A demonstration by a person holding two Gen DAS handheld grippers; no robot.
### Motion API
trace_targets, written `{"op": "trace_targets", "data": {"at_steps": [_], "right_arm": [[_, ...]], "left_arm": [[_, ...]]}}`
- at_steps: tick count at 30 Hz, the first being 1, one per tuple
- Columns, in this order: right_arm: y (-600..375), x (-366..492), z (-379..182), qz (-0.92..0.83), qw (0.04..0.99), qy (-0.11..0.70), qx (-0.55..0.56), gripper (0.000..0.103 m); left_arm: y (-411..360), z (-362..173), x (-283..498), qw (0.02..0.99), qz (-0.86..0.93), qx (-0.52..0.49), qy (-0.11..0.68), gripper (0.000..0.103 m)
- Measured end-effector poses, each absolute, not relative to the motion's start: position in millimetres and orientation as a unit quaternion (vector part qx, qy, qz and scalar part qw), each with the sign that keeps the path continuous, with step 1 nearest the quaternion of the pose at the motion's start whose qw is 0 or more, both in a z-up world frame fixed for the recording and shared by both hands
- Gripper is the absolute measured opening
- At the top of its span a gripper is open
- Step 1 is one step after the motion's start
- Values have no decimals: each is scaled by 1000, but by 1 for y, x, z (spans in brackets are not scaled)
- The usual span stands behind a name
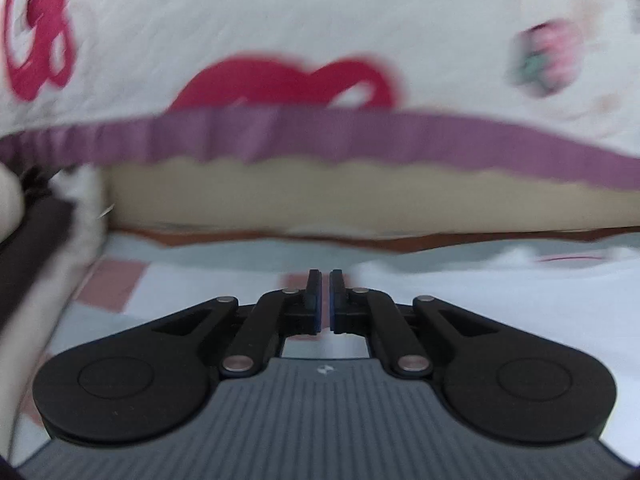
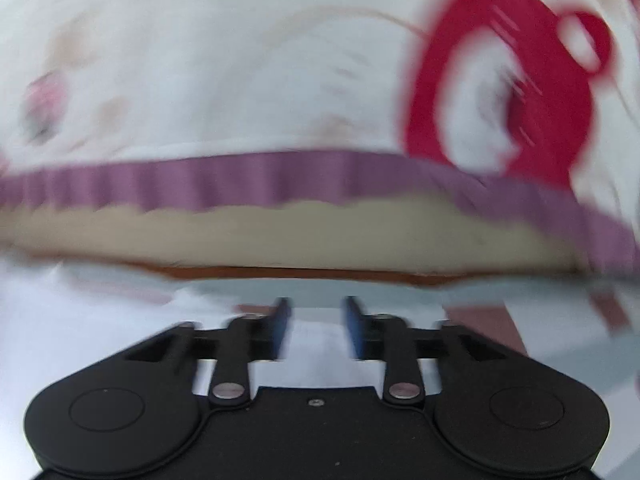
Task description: Fold clothes
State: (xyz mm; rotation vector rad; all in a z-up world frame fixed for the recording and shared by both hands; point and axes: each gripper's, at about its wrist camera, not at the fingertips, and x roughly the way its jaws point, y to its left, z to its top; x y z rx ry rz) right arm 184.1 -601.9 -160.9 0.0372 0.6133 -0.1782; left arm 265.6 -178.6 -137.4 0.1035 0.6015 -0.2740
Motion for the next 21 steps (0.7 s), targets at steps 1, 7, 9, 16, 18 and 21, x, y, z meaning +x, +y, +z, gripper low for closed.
{"op": "trace_targets", "data": {"at_steps": [1, 7, 9, 16, 18, 21], "right_arm": [[-593, 181, -158, -70, 950, 303, -1, 46], [-572, 181, -181, -27, 923, 379, -58, 41], [-593, 180, -187, -76, 919, 386, -33, 43], [-606, 144, -155, -150, 928, 341, 6, 41], [-577, 128, -144, -83, 942, 325, 33, 45], [-523, 112, -147, -6, 945, 326, 25, 49]], "left_arm": [[-187, -133, 256, 940, -167, 63, 290, 6], [-212, -157, 230, 867, -294, 45, 400, 10], [-205, -166, 221, 868, -276, 55, 409, 9], [-129, -160, 196, 886, -225, -44, 404, 21], [-99, -162, 186, 868, -253, -139, 405, 32], [-96, -164, 159, 875, -246, -75, 411, 32]]}}
